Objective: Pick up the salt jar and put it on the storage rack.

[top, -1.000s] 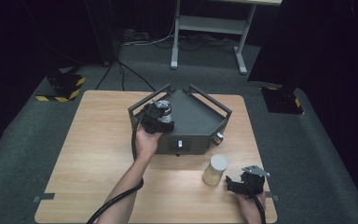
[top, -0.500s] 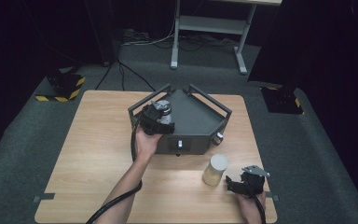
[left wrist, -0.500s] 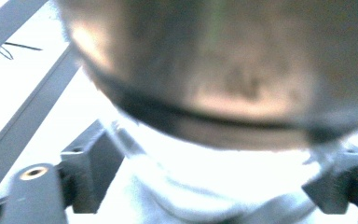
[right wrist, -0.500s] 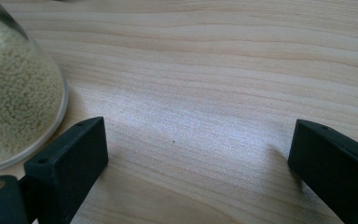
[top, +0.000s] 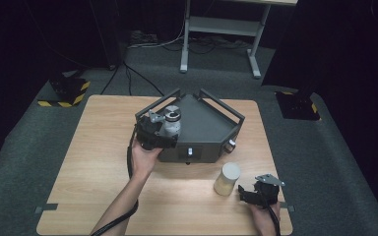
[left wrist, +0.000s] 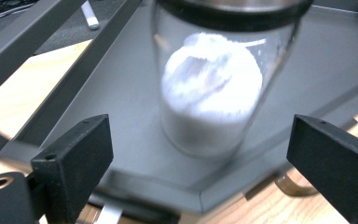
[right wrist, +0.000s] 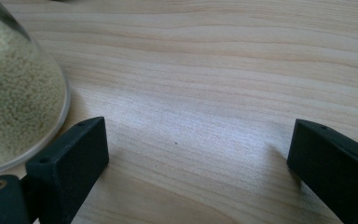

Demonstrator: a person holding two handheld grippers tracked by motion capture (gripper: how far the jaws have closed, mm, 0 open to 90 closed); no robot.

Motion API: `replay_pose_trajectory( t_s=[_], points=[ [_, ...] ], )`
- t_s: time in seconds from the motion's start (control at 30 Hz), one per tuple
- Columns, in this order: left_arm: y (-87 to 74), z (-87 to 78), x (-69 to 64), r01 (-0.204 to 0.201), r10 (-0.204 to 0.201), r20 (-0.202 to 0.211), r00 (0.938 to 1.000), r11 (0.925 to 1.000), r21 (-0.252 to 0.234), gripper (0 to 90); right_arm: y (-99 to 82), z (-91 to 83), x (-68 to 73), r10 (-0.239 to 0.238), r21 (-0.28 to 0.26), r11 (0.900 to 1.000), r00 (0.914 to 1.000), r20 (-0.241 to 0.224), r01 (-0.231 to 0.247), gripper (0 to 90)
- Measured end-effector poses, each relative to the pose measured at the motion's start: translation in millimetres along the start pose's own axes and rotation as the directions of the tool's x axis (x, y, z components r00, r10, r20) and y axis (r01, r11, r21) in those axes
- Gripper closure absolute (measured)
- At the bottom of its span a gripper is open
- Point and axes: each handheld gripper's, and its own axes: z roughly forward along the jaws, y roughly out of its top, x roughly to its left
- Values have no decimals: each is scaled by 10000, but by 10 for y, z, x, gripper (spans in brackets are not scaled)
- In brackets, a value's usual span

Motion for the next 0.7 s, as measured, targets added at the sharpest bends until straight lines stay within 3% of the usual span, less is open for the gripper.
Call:
replay_pose_trajectory(
  t_s=[0.23, 0.7],
  points=[
    [-145, -186, 51, -197, 197, 198, 9996, 9998, 3, 38, 26, 32, 44, -124, -27, 9999, 9999, -88, 124, 53],
    [-460, -339, 71, -422, 417, 437, 9982, 9991, 107, 21, 26, 32, 44, -122, -26, 9999, 9999, -90, 122, 53]
  ],
)
